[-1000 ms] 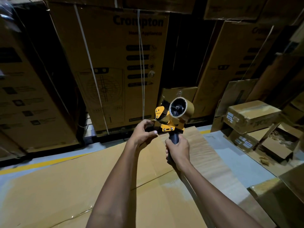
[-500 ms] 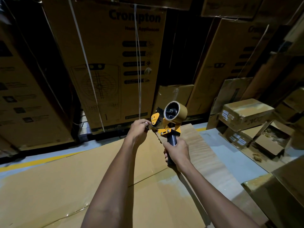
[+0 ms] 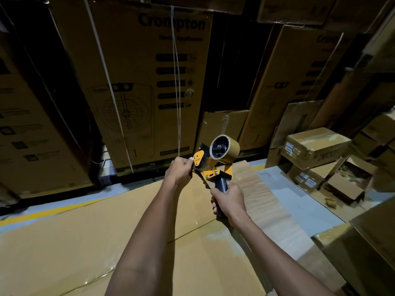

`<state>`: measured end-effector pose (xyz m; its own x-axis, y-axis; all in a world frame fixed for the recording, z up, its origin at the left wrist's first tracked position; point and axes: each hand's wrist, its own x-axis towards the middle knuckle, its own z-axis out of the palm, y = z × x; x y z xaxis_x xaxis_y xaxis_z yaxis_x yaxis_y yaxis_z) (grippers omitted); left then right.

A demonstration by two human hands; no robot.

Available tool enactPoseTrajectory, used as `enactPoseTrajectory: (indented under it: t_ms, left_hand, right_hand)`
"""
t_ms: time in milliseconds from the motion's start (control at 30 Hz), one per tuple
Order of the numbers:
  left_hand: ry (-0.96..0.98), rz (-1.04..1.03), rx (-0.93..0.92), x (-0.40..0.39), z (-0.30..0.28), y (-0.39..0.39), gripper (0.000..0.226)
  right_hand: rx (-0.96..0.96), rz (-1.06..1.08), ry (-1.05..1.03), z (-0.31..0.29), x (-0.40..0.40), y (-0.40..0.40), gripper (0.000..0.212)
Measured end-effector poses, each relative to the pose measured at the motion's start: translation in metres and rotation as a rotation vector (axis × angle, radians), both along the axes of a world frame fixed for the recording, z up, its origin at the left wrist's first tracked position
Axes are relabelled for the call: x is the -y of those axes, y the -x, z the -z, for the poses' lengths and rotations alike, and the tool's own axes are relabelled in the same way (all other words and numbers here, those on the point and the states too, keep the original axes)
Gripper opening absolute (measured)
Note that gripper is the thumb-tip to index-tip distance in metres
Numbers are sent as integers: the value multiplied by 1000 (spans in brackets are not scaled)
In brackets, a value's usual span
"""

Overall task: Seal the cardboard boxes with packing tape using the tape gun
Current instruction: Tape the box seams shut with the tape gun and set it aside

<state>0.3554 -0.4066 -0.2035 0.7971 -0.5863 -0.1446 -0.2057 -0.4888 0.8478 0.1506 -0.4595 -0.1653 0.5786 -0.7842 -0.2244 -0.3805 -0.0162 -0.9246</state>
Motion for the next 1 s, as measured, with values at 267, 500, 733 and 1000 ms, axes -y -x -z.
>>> enactPoseTrajectory:
  t_ms: [267,500,733,1000]
  left_hand:
    - [-48,63,66,-3,-2,-2,36]
    - [-44,67,92,-4,-5,0,24]
    - [-66,67,94,-6,-9,8,24]
    - [-96,71,168,-6,-12,15,30]
  right_hand:
    - [-22,-25,-32,-13,3,8,11]
    - [-58,-79,6,-16,2,34,9]
    - [-94,-108,97,-14,0,42,10]
    - [-150,-110,78,-14,2,83,9]
